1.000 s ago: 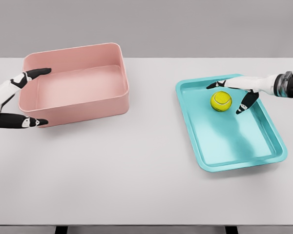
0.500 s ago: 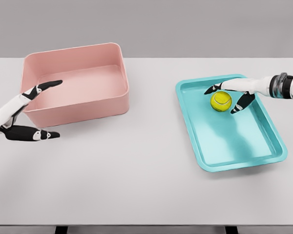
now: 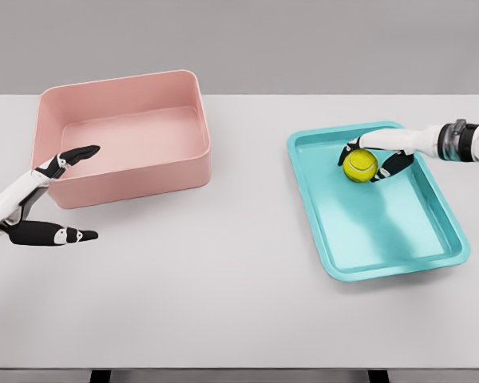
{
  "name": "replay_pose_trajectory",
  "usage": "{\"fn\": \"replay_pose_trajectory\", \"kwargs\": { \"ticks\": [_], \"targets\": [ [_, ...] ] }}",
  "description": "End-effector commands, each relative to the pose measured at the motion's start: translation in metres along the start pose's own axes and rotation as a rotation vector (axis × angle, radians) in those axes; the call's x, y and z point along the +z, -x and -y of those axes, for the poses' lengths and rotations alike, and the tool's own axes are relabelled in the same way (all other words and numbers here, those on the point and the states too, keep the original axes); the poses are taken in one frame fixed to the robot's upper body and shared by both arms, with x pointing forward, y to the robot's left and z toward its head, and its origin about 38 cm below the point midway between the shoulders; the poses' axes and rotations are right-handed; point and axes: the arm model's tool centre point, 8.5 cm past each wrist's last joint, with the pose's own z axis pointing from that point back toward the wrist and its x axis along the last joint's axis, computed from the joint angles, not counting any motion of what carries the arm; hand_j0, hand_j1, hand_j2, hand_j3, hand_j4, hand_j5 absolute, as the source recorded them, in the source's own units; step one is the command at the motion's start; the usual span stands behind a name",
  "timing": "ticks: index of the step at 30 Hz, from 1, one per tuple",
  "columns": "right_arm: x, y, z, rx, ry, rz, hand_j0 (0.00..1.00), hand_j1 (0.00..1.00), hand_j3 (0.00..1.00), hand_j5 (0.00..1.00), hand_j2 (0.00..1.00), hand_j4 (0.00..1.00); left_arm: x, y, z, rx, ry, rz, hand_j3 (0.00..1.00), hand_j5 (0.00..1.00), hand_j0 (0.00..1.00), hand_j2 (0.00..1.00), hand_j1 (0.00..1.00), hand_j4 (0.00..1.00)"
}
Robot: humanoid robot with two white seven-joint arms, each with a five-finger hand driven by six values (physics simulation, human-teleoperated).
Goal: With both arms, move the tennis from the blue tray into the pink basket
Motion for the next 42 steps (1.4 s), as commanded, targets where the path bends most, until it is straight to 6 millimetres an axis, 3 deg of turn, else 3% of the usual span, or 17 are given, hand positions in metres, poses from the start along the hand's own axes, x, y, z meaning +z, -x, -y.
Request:
{"fn": "replay_pose_trajectory", "kwargs": {
  "ticks": [1, 7, 10, 15, 17, 20, 26, 29, 36, 38, 40, 41, 42],
  "targets": [
    [0.0, -0.002, 0.002, 0.001, 0.008, 0.015, 0.54, 0.54, 0.54, 0.54, 0.54, 0.54, 0.0, 0.0, 0.0, 0.006, -0.004, 0.002, 1.0, 1.0, 1.0, 1.0, 1.0, 1.0],
    [0.005, -0.019, 0.014, 0.054, 0.038, 0.092, 0.54, 0.54, 0.54, 0.54, 0.54, 0.54, 0.001, 0.001, 0.001, 0.01, -0.005, -0.003, 1.0, 1.0, 1.0, 1.0, 1.0, 1.0],
    [0.011, -0.029, 0.032, 0.068, 0.103, 0.123, 0.54, 0.54, 0.54, 0.54, 0.54, 0.54, 0.001, 0.001, 0.001, 0.01, -0.005, -0.003, 1.0, 1.0, 1.0, 1.0, 1.0, 1.0],
    [0.0, -0.087, 0.042, 0.188, 0.106, 0.27, 0.5, 0.5, 0.5, 0.5, 0.5, 0.5, 0.001, 0.001, 0.001, 0.01, -0.005, -0.003, 1.0, 1.0, 1.0, 1.0, 1.0, 1.0],
    [-0.007, -0.126, 0.044, 0.255, 0.109, 0.373, 0.5, 0.5, 0.5, 0.5, 0.5, 0.5, 0.001, 0.001, 0.001, 0.011, -0.006, -0.002, 1.0, 1.0, 1.0, 1.0, 1.0, 1.0],
    [-0.016, -0.149, 0.031, 0.273, 0.09, 0.441, 0.49, 0.49, 0.49, 0.49, 0.49, 0.49, 0.001, 0.001, 0.001, 0.011, -0.006, -0.002, 1.0, 1.0, 1.0, 1.0, 1.0, 1.0],
    [-0.061, -0.218, -0.009, 0.337, -0.035, 0.607, 0.46, 0.46, 0.46, 0.46, 0.46, 0.46, 0.002, 0.001, 0.002, 0.013, -0.007, -0.003, 1.0, 1.0, 1.0, 1.0, 1.0, 1.0],
    [-0.083, -0.245, -0.015, 0.359, -0.056, 0.62, 0.46, 0.46, 0.46, 0.46, 0.46, 0.46, 0.002, 0.001, 0.002, 0.012, -0.006, -0.003, 1.0, 1.0, 1.0, 1.0, 1.0, 1.0],
    [-0.101, -0.258, -0.022, 0.366, -0.083, 0.599, 0.47, 0.47, 0.47, 0.47, 0.47, 0.47, 0.004, 0.002, 0.005, 0.019, -0.004, -0.01, 1.0, 1.0, 1.0, 1.0, 1.0, 1.0],
    [-0.104, -0.26, -0.029, 0.363, -0.104, 0.597, 0.49, 0.49, 0.49, 0.49, 0.49, 0.49, 0.004, 0.002, 0.005, 0.019, -0.004, -0.01, 1.0, 1.0, 1.0, 1.0, 1.0, 1.0],
    [-0.104, -0.262, -0.031, 0.374, -0.105, 0.605, 0.68, 0.68, 0.68, 0.68, 0.68, 0.68, 0.004, 0.002, 0.004, 0.018, -0.007, -0.011, 1.0, 1.0, 1.0, 1.0, 1.0, 1.0],
    [-0.104, -0.262, -0.032, 0.386, -0.107, 0.601, 0.71, 0.71, 0.71, 0.71, 0.71, 0.71, 0.004, 0.003, 0.006, 0.026, -0.014, -0.007, 1.0, 1.0, 1.0, 1.0, 1.0, 1.0],
    [-0.104, -0.262, -0.035, 0.384, -0.11, 0.606, 0.86, 0.86, 0.86, 0.86, 0.86, 0.86, 0.005, 0.004, 0.01, 0.035, -0.015, -0.007, 1.0, 1.0, 1.0, 1.0, 1.0, 1.0]
  ]
}}
